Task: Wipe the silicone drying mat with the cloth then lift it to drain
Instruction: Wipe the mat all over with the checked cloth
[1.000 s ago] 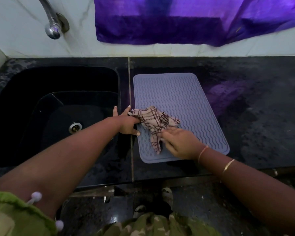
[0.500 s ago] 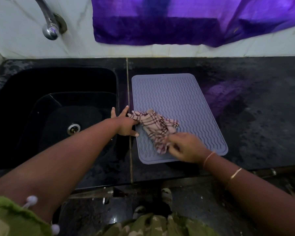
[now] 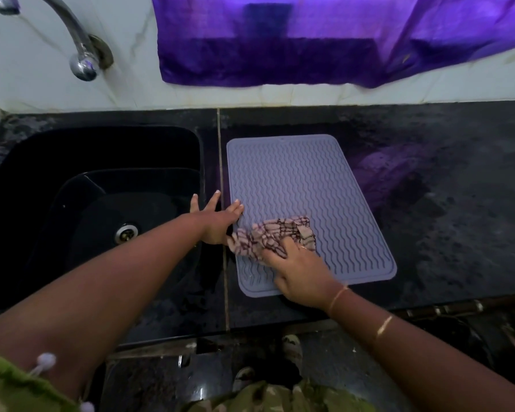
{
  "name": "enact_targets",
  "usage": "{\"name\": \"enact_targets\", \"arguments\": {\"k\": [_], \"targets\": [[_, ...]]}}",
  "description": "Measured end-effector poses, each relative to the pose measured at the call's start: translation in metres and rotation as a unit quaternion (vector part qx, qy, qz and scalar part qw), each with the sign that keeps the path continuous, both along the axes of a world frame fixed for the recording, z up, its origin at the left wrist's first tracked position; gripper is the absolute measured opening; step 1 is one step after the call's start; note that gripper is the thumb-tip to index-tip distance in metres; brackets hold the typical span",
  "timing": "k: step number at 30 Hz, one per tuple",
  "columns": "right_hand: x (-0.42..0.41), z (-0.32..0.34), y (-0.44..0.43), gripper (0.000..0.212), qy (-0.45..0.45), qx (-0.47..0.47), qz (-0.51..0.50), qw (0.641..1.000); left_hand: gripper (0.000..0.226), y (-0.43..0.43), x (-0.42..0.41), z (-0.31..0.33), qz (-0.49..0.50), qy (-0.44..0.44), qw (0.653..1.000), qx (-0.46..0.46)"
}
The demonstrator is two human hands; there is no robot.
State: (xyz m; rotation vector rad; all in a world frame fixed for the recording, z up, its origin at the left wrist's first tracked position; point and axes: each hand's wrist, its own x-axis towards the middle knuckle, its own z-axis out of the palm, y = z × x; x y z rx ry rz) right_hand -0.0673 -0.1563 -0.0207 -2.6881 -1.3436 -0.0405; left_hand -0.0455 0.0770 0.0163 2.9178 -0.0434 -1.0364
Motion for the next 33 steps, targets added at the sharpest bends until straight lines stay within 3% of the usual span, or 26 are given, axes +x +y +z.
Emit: {"name": "enact_targets", "arguments": {"k": [2, 4, 8, 10, 12, 16, 22, 25, 28, 30, 31, 33], "targets": [[0.013, 0.004, -0.028, 0.049, -0.033, -0.049, 0.045, 0.997, 0.094, -0.001, 0.002, 0.002, -0.004, 0.01, 1.0, 0.009], [0.028, 0.008, -0.046, 0.043, -0.048, -0.06, 0.004, 0.997, 0.094, -0.005, 0.004, 0.005, -0.005, 0.015, 1.0, 0.024], [0.041, 0.022, -0.037, 0.041, -0.057, 0.045, -0.141, 0.987, 0.097, -0.018, 0.01, 0.012, -0.054, -0.016, 0.993, 0.1], [0.041, 0.027, -0.022, 0.058, -0.03, 0.062, -0.151, 0.986, 0.1, -0.027, 0.02, 0.017, -0.083, -0.049, 0.987, 0.128], [0.037, 0.023, -0.012, 0.076, -0.02, 0.0, -0.11, 0.994, 0.107, -0.034, 0.029, 0.02, -0.09, -0.059, 0.985, 0.137], [0.058, 0.006, -0.034, 0.041, -0.079, -0.077, -0.07, 0.991, 0.123, -0.036, 0.039, 0.016, -0.071, -0.03, 0.99, 0.117], [0.124, 0.03, -0.064, 0.02, 0.042, 0.058, -0.269, 0.961, 0.121, -0.034, 0.047, 0.019, -0.068, -0.009, 0.991, 0.115], [0.17, 0.056, -0.046, 0.023, 0.053, 0.117, -0.244, 0.961, 0.122, -0.048, 0.062, 0.023, -0.024, -0.019, 0.995, 0.091], [0.214, 0.079, -0.017, 0.028, -0.03, 0.146, -0.18, 0.972, 0.125, -0.063, 0.073, 0.018, -0.027, -0.074, 0.995, 0.061], [0.245, 0.087, 0.005, 0.027, -0.069, 0.13, -0.132, 0.98, 0.129, -0.068, 0.076, 0.011, -0.025, -0.064, 0.997, 0.046], [0.258, 0.087, 0.017, 0.026, -0.052, 0.115, -0.104, 0.987, 0.13, -0.067, 0.076, 0.008, -0.018, -0.059, 0.997, 0.04], [0.277, 0.074, 0.038, 0.021, 0.093, 0.086, -0.066, 0.99, 0.129, -0.064, 0.074, 0.005, -0.002, -0.056, 0.998, 0.025]]}}
